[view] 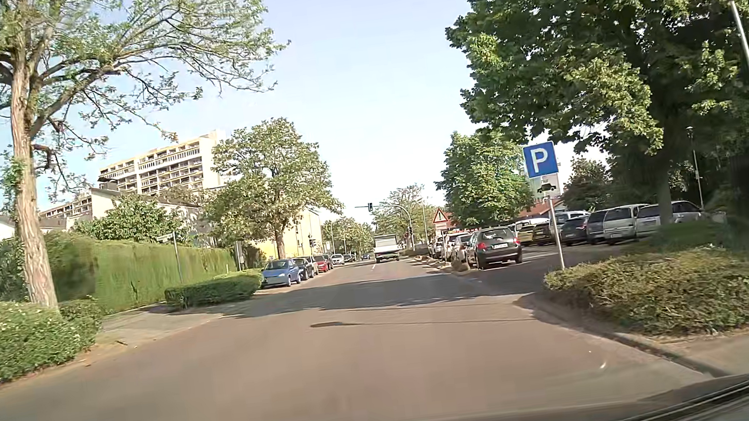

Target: Follow the waypoints while adhering to traffic rules and regulations

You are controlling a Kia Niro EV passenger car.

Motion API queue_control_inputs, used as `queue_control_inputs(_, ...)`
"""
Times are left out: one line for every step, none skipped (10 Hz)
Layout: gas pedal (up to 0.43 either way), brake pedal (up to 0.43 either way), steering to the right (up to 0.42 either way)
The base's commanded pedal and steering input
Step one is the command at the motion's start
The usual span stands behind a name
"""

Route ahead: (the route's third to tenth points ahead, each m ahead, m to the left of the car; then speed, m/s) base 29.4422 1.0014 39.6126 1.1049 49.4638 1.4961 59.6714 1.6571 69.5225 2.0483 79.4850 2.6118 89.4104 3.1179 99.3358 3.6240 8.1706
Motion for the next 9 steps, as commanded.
queue_control_inputs(0.059, 0.024, -0.010)
queue_control_inputs(0.059, 0.030, -0.010)
queue_control_inputs(0.059, 0.030, -0.010)
queue_control_inputs(0.059, 0.030, -0.010)
queue_control_inputs(0.067, 0.030, -0.010)
queue_control_inputs(0.067, 0.030, -0.010)
queue_control_inputs(0.067, 0.030, -0.010)
queue_control_inputs(0.067, 0.030, -0.010)
queue_control_inputs(0.067, 0.030, -0.008)
